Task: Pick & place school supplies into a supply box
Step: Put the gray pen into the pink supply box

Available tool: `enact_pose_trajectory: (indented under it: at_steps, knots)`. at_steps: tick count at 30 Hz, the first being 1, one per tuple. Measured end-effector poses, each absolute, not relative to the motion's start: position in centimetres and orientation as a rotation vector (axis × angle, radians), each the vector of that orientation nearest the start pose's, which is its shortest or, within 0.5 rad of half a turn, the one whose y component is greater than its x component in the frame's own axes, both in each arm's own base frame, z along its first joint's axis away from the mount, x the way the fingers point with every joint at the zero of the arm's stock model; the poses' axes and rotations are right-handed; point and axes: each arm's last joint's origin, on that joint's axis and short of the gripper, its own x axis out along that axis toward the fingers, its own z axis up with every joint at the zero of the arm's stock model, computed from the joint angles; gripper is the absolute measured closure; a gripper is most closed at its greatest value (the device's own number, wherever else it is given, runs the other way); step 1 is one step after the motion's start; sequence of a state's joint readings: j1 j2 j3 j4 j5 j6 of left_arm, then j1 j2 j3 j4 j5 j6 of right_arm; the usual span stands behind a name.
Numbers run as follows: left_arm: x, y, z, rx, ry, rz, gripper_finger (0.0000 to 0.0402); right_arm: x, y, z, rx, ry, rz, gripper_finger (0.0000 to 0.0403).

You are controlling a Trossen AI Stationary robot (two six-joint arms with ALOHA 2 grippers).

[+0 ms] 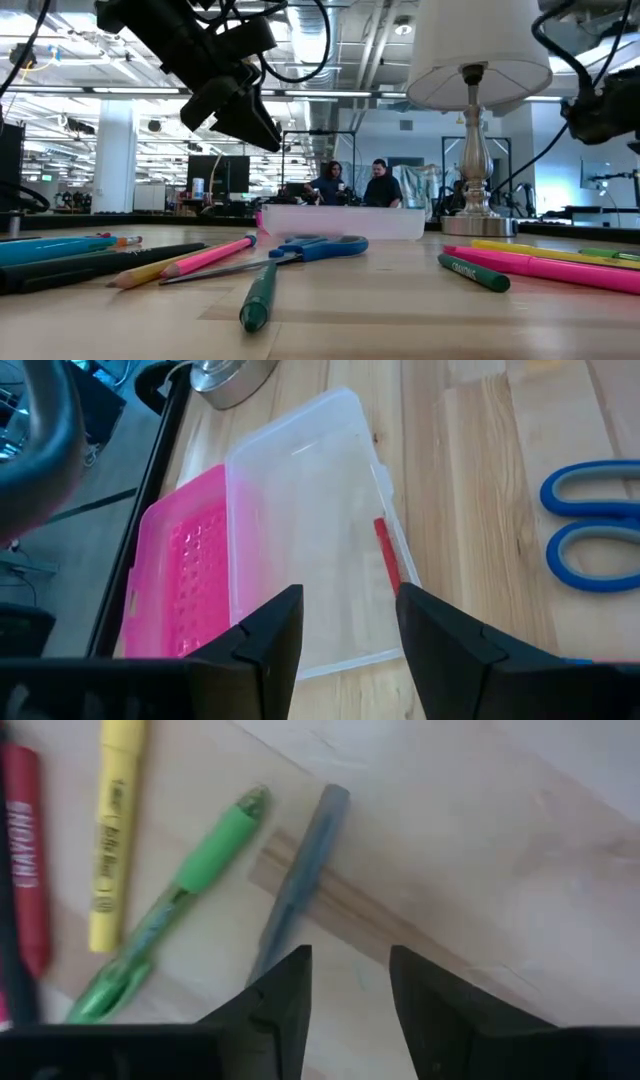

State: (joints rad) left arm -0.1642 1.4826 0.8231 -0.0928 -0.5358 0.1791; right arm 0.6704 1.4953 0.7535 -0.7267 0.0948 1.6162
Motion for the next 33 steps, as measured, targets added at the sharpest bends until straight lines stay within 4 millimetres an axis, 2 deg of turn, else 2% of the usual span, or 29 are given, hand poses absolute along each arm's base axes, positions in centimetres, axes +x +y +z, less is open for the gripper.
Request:
enact_pose_trajectory:
  at_steps: [7, 13, 24, 33]
  knots:
    - [29.6, -3.4, 20.6, 0.428, 0.726, 0.291, 0.0244, 18.4, 14.3, 15.9, 0.764, 1.236, -0.648, 0.0271]
    - [29.6, -3.4, 20.6, 0.428, 0.726, 0.290, 0.0244, 19.7, 15.2, 14.6, 0.761, 1.227, -0.574, 0.0271]
    - [29.6, -3.4, 20.6, 0.417, 0.729, 0.294, 0.0244, 19.9, 15.4, 12.8, 0.747, 1.366, -0.613, 0.0274]
    - [29.6, -3.4, 20.5, 0.394, 0.727, 0.299, 0.0244, 19.5, 15.2, 12.7, 0.699, 1.437, -0.593, 0.0335]
